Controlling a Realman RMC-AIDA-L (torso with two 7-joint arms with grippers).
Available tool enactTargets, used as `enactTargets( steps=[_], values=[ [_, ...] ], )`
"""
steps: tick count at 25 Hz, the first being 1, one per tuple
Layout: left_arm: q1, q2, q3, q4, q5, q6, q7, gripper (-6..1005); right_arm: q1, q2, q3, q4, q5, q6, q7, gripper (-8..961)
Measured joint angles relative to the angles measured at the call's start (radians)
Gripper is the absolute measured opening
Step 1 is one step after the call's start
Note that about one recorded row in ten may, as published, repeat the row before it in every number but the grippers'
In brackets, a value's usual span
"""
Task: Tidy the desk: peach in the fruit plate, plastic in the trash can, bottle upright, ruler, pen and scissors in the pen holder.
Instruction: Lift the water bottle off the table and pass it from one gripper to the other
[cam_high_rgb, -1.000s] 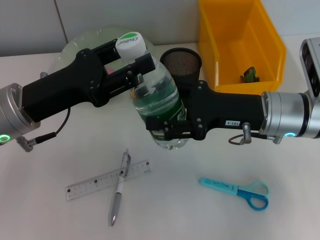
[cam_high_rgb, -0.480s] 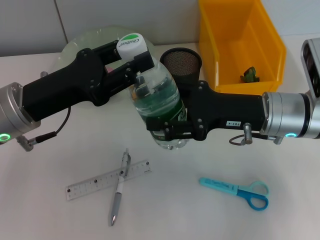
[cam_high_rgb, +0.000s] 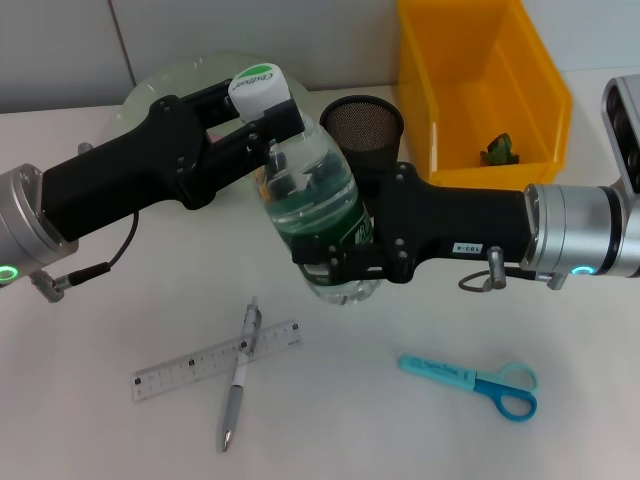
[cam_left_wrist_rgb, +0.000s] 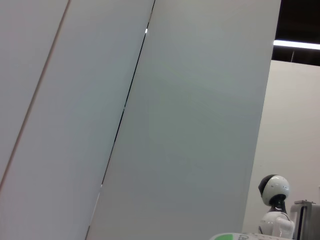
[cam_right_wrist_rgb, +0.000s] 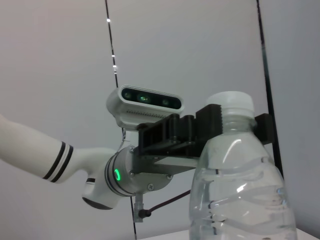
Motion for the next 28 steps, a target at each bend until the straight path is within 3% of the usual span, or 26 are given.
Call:
enactTargets(
  steps=[16,28],
  values=[
    [-0.001,0.0,0.002,0.0,0.001,0.002,-0.012,443,-0.005,0.0,-0.026,-0.018,-0.003,0.004,-0.001,769],
    [-0.002,0.0,0.004,0.0,0.0,0.004,-0.016,443,-0.02,-0.001,-0.085,-0.116,-0.002,0.022,0.06,770]
  ],
)
